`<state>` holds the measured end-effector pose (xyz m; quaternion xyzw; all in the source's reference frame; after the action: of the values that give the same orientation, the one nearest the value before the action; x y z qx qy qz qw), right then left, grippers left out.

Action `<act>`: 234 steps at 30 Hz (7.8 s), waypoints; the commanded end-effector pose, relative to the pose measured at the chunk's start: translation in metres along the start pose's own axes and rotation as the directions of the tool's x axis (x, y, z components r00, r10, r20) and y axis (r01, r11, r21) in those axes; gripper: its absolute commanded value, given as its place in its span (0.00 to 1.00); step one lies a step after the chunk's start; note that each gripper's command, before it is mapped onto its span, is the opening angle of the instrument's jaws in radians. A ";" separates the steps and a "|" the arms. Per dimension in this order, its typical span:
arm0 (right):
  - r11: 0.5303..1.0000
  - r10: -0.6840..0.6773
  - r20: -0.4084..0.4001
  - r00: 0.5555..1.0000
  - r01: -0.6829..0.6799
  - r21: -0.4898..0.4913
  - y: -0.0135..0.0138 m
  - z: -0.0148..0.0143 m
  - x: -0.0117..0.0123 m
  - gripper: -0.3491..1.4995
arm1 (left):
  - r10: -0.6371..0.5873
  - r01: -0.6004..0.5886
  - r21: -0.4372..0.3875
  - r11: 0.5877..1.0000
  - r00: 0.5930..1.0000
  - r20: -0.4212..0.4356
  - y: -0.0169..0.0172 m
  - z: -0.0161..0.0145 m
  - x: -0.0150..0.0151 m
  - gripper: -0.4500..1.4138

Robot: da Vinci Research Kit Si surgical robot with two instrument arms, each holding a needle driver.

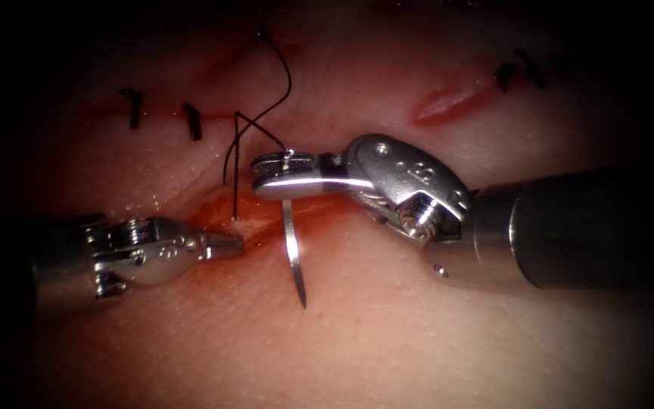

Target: Wound Closure

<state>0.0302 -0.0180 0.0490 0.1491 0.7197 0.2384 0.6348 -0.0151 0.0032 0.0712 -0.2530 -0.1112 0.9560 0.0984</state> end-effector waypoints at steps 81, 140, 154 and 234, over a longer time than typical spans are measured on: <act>0.908 -0.418 -0.018 0.908 0.418 0.013 0.0014 0.0043 -0.0074 0.00 | -0.213 0.212 -0.131 0.968 0.977 0.007 0.0067 -0.0044 0.0025 0.19; 0.798 0.570 0.269 0.776 -0.601 0.043 0.0028 0.0061 -0.0096 0.00 | -0.154 0.147 -0.114 0.983 0.987 -0.049 0.0119 -0.0020 0.0006 0.15; 0.729 0.629 0.360 0.689 -0.684 0.034 0.0008 0.0061 -0.0106 0.00 | -0.152 0.145 -0.122 0.982 0.987 -0.051 0.0119 -0.0026 -0.0005 0.15; 0.122 0.915 0.399 0.064 -0.985 -0.123 -0.0146 0.0059 -0.0088 0.00 | -0.140 0.131 -0.133 0.982 0.989 -0.054 0.0114 -0.0037 -0.0025 0.13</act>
<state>0.0376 -0.0341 0.0479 0.6831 0.3209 0.4964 0.4288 -0.0120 -0.0077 0.0657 -0.2802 -0.1866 0.9295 0.1505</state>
